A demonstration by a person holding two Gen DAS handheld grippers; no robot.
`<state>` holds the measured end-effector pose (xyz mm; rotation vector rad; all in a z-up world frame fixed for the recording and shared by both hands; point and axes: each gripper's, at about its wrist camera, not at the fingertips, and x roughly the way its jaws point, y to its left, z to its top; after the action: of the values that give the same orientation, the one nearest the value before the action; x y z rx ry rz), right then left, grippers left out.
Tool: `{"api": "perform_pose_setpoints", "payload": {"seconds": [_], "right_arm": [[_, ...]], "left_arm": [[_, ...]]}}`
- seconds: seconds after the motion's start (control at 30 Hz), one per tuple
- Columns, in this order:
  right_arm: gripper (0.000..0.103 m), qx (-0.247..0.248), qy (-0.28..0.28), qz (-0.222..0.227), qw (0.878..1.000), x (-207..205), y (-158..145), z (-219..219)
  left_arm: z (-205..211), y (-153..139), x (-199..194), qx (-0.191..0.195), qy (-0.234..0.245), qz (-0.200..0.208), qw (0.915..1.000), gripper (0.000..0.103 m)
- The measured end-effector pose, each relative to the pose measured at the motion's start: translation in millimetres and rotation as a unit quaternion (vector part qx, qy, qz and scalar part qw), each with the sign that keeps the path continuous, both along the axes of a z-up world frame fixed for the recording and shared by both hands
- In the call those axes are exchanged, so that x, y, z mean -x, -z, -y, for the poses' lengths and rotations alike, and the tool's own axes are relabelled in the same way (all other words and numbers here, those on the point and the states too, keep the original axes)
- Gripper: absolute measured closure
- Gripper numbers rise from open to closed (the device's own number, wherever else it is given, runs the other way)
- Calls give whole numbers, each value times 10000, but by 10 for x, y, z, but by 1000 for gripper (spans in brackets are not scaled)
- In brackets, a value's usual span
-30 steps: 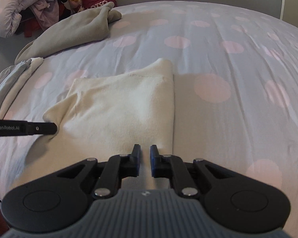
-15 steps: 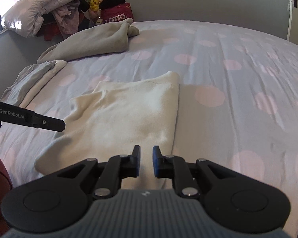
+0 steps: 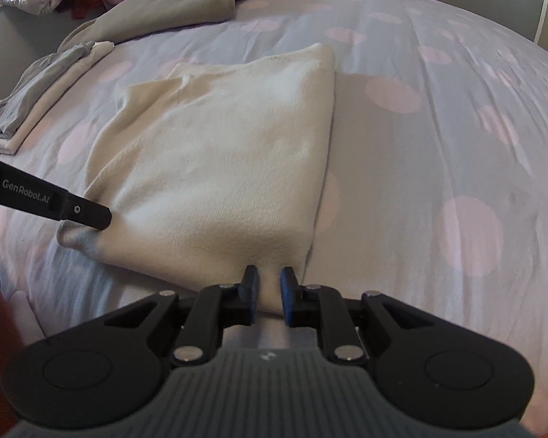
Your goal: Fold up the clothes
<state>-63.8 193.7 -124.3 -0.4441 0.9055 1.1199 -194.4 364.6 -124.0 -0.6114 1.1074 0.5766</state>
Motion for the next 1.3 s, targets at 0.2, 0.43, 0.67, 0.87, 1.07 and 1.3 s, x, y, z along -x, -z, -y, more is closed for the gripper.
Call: {"api": "perform_pose_setpoints", "payload": {"seconds": [0.2,0.43,0.67,0.87,1.07,1.3], "right_arm": [[64,-119,23,-70,9999,-23,-27,47],[34,-980,263,351,9942,-6,-334,167],[31,-1244,431,656,9891,-139,-479,55],[16,-1024,536,627,9913,-296,-482,-144],[14,-823,767,372,9930,-498,-460,-332],[14,-802,833,-111,9932,-781,-343,-518]], "left_arm": [[0,-145,102,-25,-180,466,9987,90],[2,-473,233,-739,-339,1203,9894,46],[-164,-506,250,-1013,-661,1139,9861,44],[-398,-455,203,-1057,-855,1207,9833,30],[-689,-254,218,-554,-1094,1284,9841,30],[-917,-49,351,-35,-1443,1768,9736,29]]}}
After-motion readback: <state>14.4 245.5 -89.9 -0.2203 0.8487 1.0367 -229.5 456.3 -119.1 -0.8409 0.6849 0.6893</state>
